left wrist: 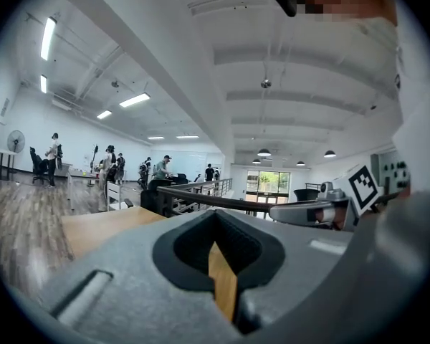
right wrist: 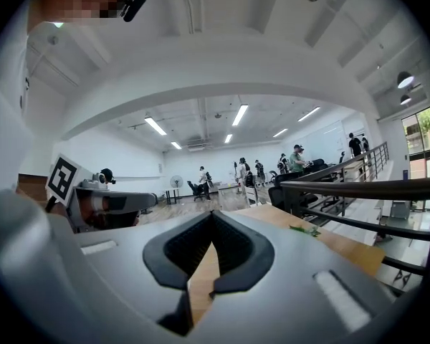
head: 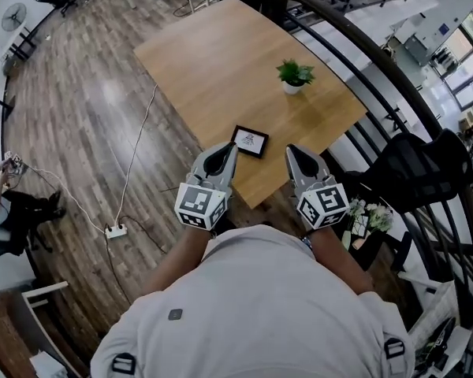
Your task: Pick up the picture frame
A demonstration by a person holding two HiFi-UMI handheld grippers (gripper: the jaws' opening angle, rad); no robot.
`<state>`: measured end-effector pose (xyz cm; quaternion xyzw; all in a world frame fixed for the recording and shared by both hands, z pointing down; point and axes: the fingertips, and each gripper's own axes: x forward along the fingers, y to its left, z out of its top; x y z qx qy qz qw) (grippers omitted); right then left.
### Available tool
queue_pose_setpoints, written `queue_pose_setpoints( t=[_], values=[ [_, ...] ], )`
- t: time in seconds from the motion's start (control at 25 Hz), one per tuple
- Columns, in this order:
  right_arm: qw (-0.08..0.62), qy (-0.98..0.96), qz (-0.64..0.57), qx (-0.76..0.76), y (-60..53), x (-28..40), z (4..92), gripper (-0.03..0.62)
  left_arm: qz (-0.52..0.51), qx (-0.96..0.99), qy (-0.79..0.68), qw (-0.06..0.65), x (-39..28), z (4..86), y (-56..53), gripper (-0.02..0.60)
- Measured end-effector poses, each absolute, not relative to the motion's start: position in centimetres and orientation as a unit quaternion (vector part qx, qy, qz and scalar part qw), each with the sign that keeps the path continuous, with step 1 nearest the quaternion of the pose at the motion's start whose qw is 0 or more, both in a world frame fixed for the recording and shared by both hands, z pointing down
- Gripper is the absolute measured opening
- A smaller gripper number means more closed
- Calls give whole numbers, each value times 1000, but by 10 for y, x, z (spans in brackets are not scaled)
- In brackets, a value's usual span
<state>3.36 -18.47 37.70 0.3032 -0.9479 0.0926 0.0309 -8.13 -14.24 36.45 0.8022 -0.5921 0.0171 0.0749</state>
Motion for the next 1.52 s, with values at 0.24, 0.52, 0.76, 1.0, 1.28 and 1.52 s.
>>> queue_pose_setpoints(
  t=[0.24, 0.52, 0.76, 1.0, 1.28, 1.52],
  values=[
    [29, -930, 97, 355, -207, 7, 377, 9, 20, 833, -547, 75, -114, 362, -179, 3],
    [34, -911, 102, 397, -221, -39, 382, 9, 25, 863, -497, 91, -160, 369, -205, 3],
    [40, -891, 116, 438, -223, -61, 395, 9, 34, 881, -460, 103, -188, 379, -215, 3],
    [64, -870, 147, 466, -221, -68, 426, 9, 29, 894, -425, 136, -196, 404, -227, 5],
    [83, -858, 183, 473, -237, -66, 460, 11, 47, 899, -401, 168, -191, 433, -244, 5],
    [110, -852, 219, 463, -270, -56, 500, 20, 89, 892, -396, 202, -185, 475, -271, 5]
  ],
)
